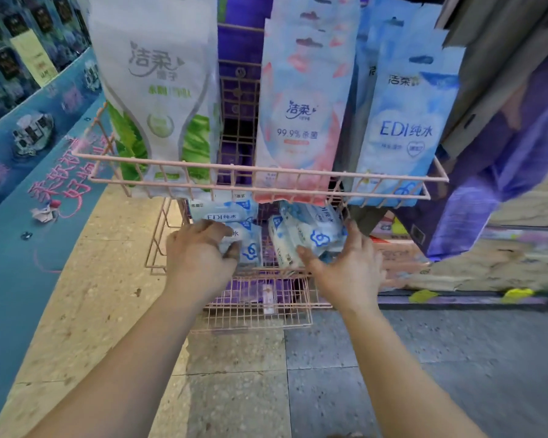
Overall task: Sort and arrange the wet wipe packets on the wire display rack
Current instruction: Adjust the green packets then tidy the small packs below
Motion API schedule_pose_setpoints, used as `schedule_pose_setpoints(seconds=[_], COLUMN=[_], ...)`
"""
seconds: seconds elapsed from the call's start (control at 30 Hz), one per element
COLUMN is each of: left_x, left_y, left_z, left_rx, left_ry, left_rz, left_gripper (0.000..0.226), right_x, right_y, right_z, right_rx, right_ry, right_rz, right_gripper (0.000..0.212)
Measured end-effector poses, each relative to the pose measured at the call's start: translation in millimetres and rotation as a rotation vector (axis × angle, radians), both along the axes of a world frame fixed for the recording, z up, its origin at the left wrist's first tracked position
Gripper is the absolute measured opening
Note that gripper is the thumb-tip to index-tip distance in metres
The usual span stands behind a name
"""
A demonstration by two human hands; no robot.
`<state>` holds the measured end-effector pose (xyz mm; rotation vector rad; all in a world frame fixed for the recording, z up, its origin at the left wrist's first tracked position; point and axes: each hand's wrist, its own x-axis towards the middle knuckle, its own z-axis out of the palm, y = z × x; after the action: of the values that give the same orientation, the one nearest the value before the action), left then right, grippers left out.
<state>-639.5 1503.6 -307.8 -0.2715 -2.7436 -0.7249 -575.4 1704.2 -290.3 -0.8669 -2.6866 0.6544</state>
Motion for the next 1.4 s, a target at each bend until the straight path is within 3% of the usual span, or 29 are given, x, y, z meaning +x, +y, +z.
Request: schedule_pose_setpoints(seconds=[0.07, 0.2, 0.27, 0.37, 0.47, 0.57, 0.7, 0.83, 0.93, 1.17, 1.27, 1.4], left_x=[2.0, 8.1, 7.0, 0.3, -1.3, -5.1, -6.2, -3.1, -1.2, -1.3, -0.3, -1.9], left_y=[21.4, 45.8, 46.1, 32.9, 15.8, -4.8, -27.2, -31.0, -33.7, -35.2, -37.1, -37.0], left_z=[1.0, -3.0, 2.8, 13.3, 20.6, 20.8, 17.7, 15.9, 15.8, 20.1, 20.2, 20.6], left_rx=[0.116, 0.476, 0.732, 1.031, 1.039, 1.12, 1.088, 1.103, 1.135, 1.183, 1.194, 1.197], left_ry=[-0.146, -0.325, -0.402, -0.614, -0.829, -0.79, -0.656, -0.615, -0.61, -0.622, -0.632, -0.626], left_rz=[-0.047, -0.06, 0.013, -0.021, -0.124, 0.043, 0.128, 0.167, 0.205, 0.215, 0.196, 0.197], left_gripper=[0.024, 0.025, 0.037, 0.056, 0.071, 0.064, 0.043, 0.029, 0.029, 0.041, 0.051, 0.049], right_x=[-8.3, -9.9, 2.7, 20.2, 16.0, 2.5, -25.5, -46.1, -54.4, -54.8, -48.6, -39.5], right_y=[10.8, 16.1, 19.2, 21.5, 20.9, 26.7, 28.9, 16.3, 19.5, 21.3, 24.7, 26.9], right_z=[-2.7, -4.9, -9.3, -9.7, -5.9, -3.5, -1.0, -7.8, -9.5, -10.5, -12.3, -8.1], right_rx=[-0.089, -0.36, -0.492, -0.612, -0.733, -0.827, -0.385, -0.259, -0.297, -0.347, -0.349, -0.377], right_ry=[-0.121, 0.195, 0.286, 0.233, 0.161, 0.07, -0.259, -0.559, -0.538, -0.342, -0.21, -0.035], right_rz=[0.054, 0.199, 0.382, 0.662, 0.75, 0.57, 0.3, 0.234, 0.232, 0.187, 0.14, 0.06], right_gripper=[0.097, 0.067, 0.069, 0.076, 0.087, 0.089, 0.057, 0.065, 0.07, 0.046, 0.044, 0.043])
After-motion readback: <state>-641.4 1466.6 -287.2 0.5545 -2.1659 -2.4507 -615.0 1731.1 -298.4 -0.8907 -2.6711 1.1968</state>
